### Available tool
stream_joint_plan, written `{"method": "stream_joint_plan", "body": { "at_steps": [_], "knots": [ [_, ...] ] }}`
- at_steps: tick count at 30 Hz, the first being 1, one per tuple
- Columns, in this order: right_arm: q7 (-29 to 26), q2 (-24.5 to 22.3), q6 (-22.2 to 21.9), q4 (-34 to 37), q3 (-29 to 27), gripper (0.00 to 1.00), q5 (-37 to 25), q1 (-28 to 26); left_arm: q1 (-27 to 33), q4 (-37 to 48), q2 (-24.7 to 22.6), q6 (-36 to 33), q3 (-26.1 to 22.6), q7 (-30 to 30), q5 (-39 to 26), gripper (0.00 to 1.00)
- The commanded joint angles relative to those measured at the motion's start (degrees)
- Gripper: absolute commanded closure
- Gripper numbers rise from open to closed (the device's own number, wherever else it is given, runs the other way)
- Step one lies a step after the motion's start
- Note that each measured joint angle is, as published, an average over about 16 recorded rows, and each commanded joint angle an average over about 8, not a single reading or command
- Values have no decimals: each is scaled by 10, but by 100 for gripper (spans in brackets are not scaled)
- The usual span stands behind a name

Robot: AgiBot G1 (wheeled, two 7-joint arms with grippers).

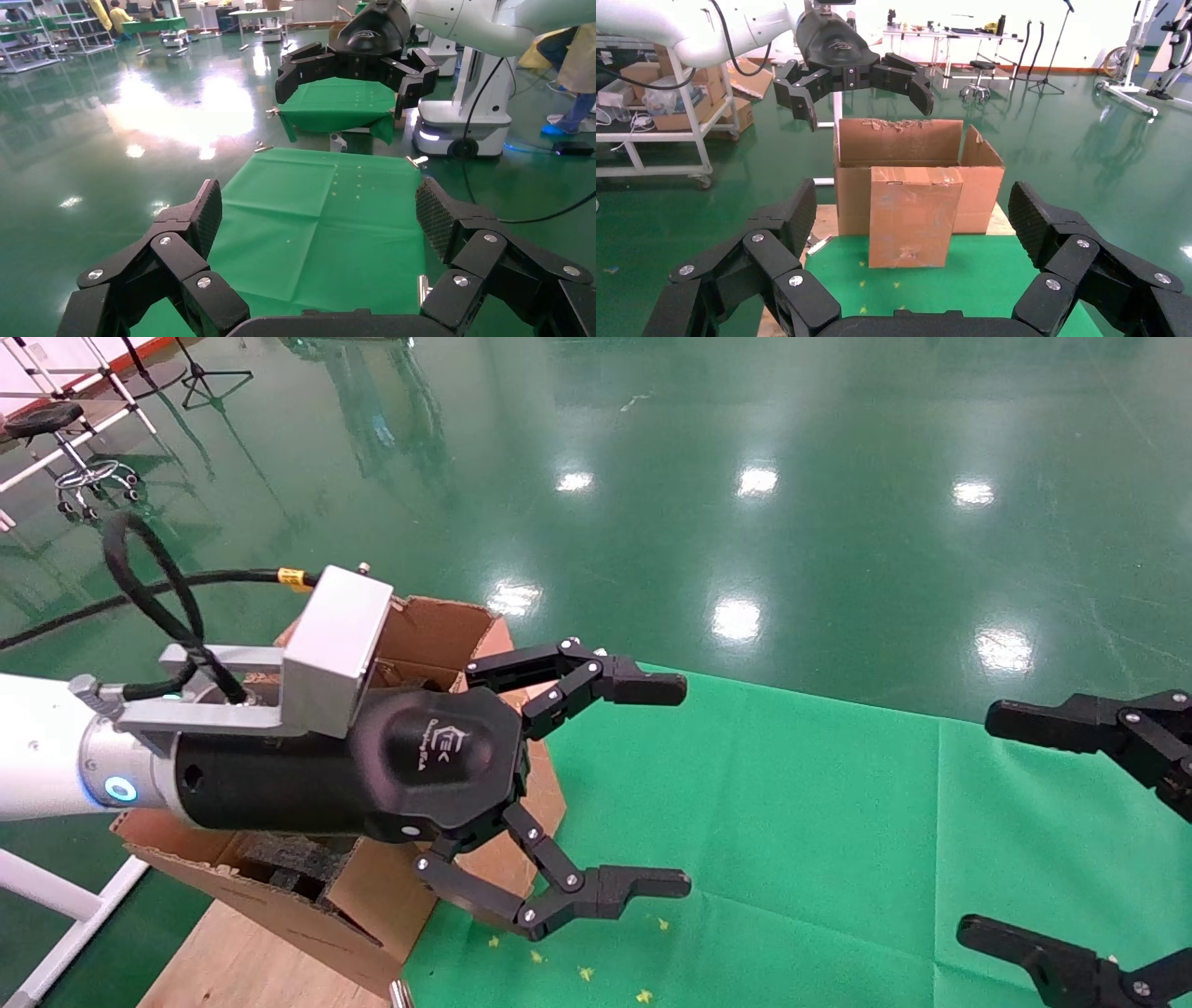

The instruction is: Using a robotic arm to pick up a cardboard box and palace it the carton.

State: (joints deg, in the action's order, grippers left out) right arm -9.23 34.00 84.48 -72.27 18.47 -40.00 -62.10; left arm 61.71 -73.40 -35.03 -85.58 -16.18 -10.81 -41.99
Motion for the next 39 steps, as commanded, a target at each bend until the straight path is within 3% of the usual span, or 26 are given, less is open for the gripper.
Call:
{"method": "stream_joint_plan", "body": {
  "at_steps": [1,14,16,21,22,23,31,39],
  "knots": [
    [0,0,0,0,0,0,0,0,0,0,0,0,0,0,0,0],
    [0,0,0,0,0,2,0,0,0,0,0,0,0,0,0,0],
    [0,0,0,0,0,22,0,0,0,-1,1,0,0,1,-1,0],
    [0,0,0,0,0,84,0,0,17,-9,18,-3,-8,-7,-35,0],
    [0,0,0,0,0,94,0,0,25,-12,25,-5,-13,-13,-50,0],
    [0,0,0,0,0,99,0,0,35,-16,32,-7,-18,-20,-68,0],
    [0,0,0,0,0,100,0,0,137,-31,59,-24,-77,-108,-227,0],
    [0,0,0,0,0,100,0,0,168,-27,60,-27,-98,-134,-275,0]
  ]
}}
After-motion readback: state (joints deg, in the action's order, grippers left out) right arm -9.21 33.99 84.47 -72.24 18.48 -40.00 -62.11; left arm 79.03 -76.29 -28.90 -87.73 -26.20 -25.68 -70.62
